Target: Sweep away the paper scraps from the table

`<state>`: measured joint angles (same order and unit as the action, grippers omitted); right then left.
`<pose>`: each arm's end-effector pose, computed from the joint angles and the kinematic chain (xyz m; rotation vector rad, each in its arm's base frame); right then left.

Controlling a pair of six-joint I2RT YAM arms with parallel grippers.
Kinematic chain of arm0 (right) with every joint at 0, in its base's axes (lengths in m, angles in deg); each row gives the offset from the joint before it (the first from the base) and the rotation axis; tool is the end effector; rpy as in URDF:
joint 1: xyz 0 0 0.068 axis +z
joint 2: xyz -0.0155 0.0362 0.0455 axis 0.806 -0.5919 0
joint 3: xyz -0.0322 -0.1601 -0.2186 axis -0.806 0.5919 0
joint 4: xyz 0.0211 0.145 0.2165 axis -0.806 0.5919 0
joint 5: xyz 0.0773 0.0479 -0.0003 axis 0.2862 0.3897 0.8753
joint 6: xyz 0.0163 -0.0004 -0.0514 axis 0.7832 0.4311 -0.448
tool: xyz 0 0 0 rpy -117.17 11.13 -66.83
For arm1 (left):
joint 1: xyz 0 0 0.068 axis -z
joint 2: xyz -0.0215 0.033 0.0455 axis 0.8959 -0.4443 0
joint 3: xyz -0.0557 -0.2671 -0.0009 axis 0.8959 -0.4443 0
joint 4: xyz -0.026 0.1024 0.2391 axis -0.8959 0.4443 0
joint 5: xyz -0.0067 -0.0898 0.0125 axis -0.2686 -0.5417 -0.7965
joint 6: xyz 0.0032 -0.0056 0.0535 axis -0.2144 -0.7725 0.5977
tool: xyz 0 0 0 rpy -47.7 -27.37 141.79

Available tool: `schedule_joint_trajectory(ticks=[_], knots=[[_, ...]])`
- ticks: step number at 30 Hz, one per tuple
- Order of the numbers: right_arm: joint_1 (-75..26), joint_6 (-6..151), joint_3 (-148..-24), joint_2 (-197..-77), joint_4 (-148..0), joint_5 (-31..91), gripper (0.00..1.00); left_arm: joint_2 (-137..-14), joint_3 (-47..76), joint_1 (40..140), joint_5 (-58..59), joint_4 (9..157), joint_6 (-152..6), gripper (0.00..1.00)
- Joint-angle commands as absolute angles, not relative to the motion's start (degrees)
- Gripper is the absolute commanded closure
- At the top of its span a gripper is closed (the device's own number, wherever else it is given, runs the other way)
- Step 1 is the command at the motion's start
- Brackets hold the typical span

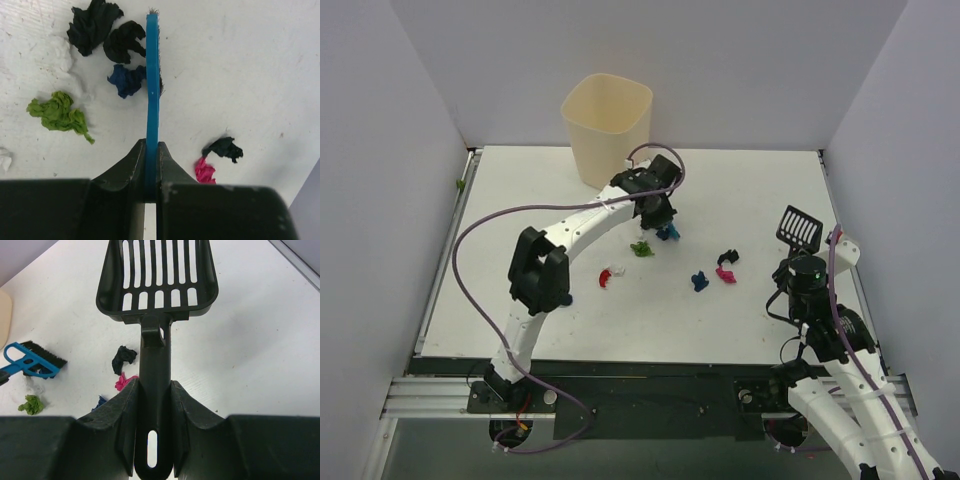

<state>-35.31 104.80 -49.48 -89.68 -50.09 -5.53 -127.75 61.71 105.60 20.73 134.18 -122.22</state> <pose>0.1370 0.0282 0.3079 0.6472 1.7548 0.2336 0.3698 -0.3226 0.2550 -0.5002 2.5477 -0.4209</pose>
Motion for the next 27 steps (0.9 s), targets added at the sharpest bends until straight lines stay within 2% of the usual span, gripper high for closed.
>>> schedule_joint_trajectory(ticks=[1, 5, 12, 21, 27], knots=[[-35.6, 105.0, -48.9, -90.3, -52.3, -6.1, 1.0, -119.8, 54.6, 106.5, 12.5, 124.9, -119.7, 1.0], [-35.6, 105.1, -48.9, -90.0, -52.2, -6.0, 1.0, -117.2, 48.1, 107.8, 4.2, 110.8, -121.8, 1.0], [-35.6, 104.6, -49.3, -89.0, -51.2, -6.5, 1.0, -123.2, 54.6, 111.0, -3.9, 104.7, -122.2, 1.0], [-35.6, 103.9, -49.8, -88.2, -50.7, -7.2, 1.0, -130.1, 64.2, 114.6, -6.2, 109.3, -120.8, 1.0], [-35.6, 104.6, -49.8, -88.5, -51.0, -6.9, 1.0, -131.2, 64.5, 117.5, -5.0, 112.3, -119.8, 1.0]])
